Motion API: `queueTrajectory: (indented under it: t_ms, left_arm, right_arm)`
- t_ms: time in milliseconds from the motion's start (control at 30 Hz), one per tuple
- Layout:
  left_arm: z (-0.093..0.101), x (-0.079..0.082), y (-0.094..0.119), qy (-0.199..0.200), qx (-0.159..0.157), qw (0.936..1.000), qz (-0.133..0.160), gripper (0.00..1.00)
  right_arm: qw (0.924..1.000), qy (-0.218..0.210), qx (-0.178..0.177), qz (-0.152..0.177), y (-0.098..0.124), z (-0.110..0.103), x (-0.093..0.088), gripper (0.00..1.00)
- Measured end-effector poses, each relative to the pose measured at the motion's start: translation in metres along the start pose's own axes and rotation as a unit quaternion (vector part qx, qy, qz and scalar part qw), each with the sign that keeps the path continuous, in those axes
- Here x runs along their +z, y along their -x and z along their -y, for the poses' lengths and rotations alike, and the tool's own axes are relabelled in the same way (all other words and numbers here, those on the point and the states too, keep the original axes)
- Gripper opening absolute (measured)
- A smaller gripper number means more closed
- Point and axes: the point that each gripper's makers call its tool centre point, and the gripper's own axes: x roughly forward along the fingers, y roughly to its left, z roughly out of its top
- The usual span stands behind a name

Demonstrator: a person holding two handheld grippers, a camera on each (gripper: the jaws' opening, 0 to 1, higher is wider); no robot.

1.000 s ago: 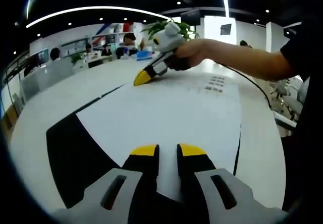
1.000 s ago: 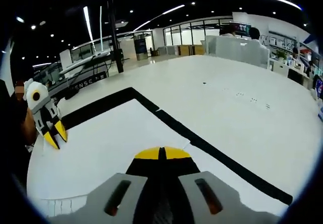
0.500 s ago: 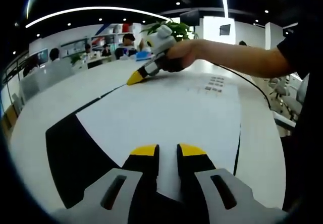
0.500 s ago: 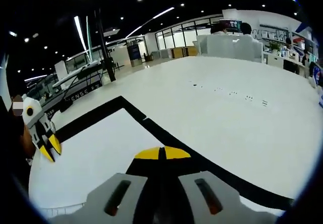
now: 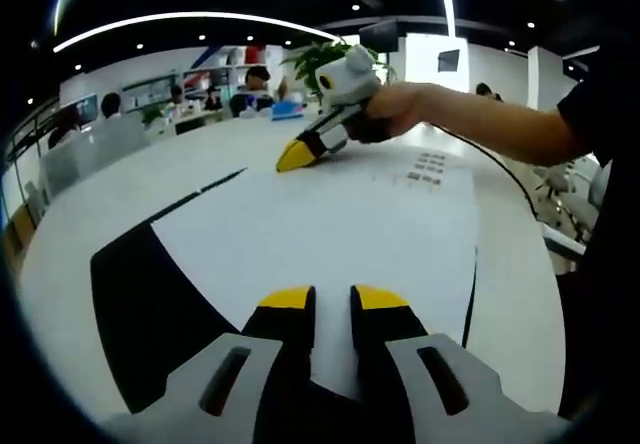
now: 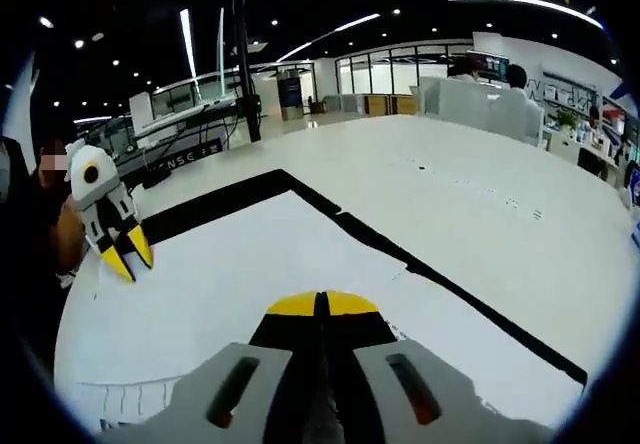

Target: Flip through the bound document one page at a time

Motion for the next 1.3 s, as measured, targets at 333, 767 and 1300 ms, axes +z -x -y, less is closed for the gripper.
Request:
queueTrajectory:
  t_ms: [333, 767, 1300]
  left_arm:
    - [-0.001, 0.0, 0.0, 0.003, 0.0, 1.0, -0.003, 0.17]
    - [-0.002, 0.0, 0.0, 0.001, 0.003, 1.0, -0.001, 0.17]
    - [-0.003, -0.001, -0.001, 0.003, 0.003, 1.0, 0.008, 0.17]
  right_arm:
    - [0.9975, 0.045, 0.054, 0.007, 0.016, -0.05, -0.008, 0.02]
    - [0.9943, 0.065, 0.085, 0.003, 0.037, -0.103, -0.027, 0.02]
    - [0.997, 0.016, 0.076, -0.001, 0.054, -0.146, -0.053, 0.02]
